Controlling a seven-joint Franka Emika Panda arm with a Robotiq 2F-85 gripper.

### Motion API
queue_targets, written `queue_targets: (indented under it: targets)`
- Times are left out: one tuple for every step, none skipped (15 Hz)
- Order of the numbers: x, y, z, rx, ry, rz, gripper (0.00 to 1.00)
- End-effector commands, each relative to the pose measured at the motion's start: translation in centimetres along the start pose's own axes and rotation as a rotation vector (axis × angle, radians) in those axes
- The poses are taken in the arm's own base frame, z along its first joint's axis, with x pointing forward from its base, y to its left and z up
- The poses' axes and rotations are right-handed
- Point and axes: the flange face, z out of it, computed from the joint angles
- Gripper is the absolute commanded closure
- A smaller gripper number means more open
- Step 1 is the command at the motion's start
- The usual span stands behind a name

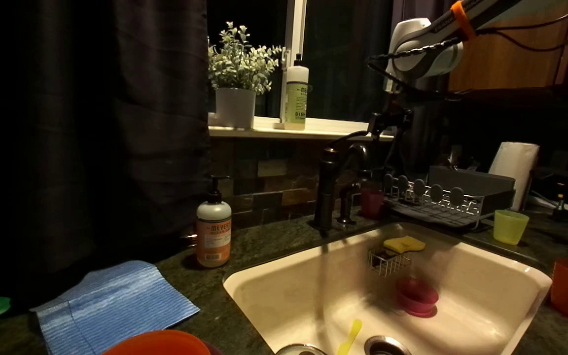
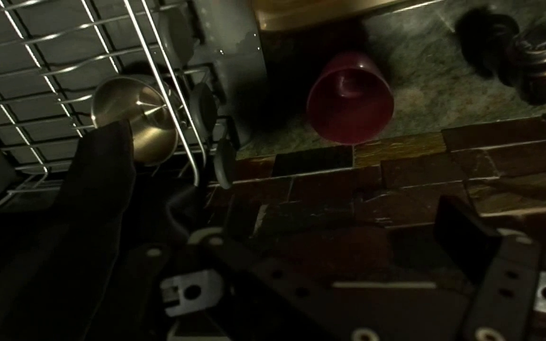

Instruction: Put the pink cup behind the sink.

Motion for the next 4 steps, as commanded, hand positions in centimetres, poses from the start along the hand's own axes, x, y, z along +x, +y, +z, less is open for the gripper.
queue_targets:
  targets:
    - [-0.31, 0.26, -0.41, -0.001, -0.003, 0.006, 0.0]
    - [-0.59, 0.43, -0.73, -0.001, -0.002, 0.009, 0.0]
    - [-0.79, 0.54, -0.9, -0.001, -0.003, 0.01, 0.0]
    - [-0.9, 0.57, -0.93, -0.001, -0.004, 0.011, 0.0]
